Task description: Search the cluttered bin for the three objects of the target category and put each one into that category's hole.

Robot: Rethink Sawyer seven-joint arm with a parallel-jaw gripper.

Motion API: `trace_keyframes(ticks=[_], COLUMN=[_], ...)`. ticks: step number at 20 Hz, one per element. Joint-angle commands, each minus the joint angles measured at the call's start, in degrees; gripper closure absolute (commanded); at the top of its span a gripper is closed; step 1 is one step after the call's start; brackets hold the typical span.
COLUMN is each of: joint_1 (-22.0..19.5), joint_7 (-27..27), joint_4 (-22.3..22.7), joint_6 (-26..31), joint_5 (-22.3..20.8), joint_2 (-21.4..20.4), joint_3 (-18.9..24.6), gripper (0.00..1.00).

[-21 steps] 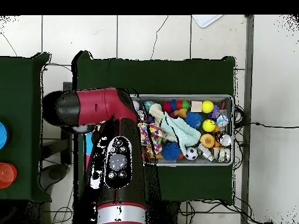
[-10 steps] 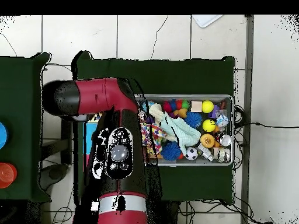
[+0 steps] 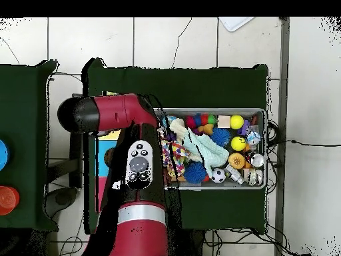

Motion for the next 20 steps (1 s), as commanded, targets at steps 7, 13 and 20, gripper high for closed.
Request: trace_keyframes(ticks=[7,13,20], joint_1=[0.7,1.3,1.9], joint_7=[9.3,8.6,9.0], joint_4=[3.4,7.8,10.2], joint_6=[6.2,9.0,11.7], joint_5=[-0.2,0.8,1.9], joint_2=[4.4,0.1,-3.2], joint_3=[-1.5,-1.5,-1.2], gripper=[1.0,1.0,1.0])
